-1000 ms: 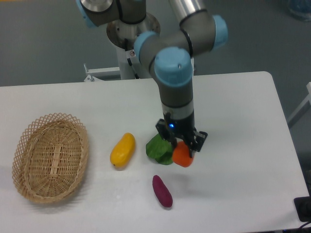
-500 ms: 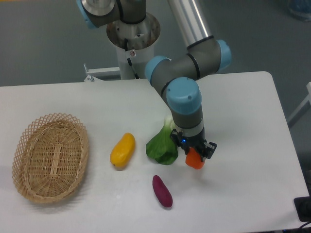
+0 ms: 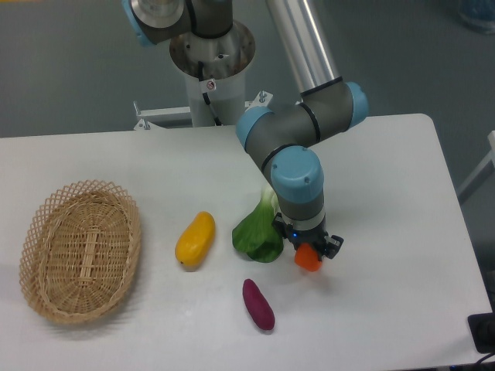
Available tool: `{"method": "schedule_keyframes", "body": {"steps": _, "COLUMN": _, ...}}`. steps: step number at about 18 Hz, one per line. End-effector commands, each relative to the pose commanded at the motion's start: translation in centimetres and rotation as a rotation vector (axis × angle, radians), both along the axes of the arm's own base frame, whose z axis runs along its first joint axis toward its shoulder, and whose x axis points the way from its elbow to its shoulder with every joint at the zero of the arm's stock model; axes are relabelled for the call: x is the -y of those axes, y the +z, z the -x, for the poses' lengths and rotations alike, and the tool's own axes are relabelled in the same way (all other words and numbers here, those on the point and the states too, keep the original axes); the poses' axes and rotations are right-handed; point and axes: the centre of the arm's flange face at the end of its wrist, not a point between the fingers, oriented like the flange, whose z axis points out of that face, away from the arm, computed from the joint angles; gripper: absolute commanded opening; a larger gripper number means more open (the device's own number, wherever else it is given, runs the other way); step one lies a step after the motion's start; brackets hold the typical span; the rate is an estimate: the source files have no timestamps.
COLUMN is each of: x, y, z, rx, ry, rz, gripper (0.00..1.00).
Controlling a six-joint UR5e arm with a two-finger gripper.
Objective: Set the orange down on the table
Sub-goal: 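Move the held orange away from the bok choy and lower it to the table, then open the gripper to release the orange on the table, then raise the open gripper up away from the orange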
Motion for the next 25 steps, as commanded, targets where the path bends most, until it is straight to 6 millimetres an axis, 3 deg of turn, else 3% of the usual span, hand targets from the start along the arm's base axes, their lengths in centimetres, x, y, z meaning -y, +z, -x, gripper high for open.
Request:
{"method": "schedule_keyframes", "body": {"steps": 2, "x": 0.0, "y": 0.0, "z": 0.0, "rx": 0.0, "ry": 0.0, "rz": 0.0, "gripper": 0.48}}
{"method": "schedule_keyframes", "body": {"steps": 5, "x": 0.0, "y": 0.0, "z": 0.1, "rx": -0.001, "ry": 0.002, "rz": 0.001, "gripper": 0.67}}
{"method": "schedule_keyframes", "body": {"steps": 7, "x": -0.1, "y": 0.2, "z": 0.1, "rx": -0.004, "ry": 0.002, "rz": -0.003, "gripper": 0.92}}
{"method": "schedule_keyframes", "body": {"steps": 8, "x": -0.1, "y": 0.3, "z": 0.1, "rx": -0.006, "ry": 0.003, "rz": -0.005, "gripper": 1.0}}
{"method": "schedule_keyframes", "body": {"steps": 14, "x": 0.1, "y": 1.3, "z": 0.2, "rx": -0.01, "ry": 0.007, "rz": -0.025, "gripper": 1.0}}
{"method": "schedule_keyframes", "body": {"steps": 17, "x": 0.9, "y": 4.0, "z": 1.0, "rx": -0.022, "ry": 0.013, "rz": -0.074, "gripper": 1.0}}
{"method": "schedule_keyframes", "body": {"steps": 25, "x": 2.9, "y": 6.9, "z": 1.4, "rx": 0.033, "ry": -0.065, "rz": -0.122, "gripper": 1.0}}
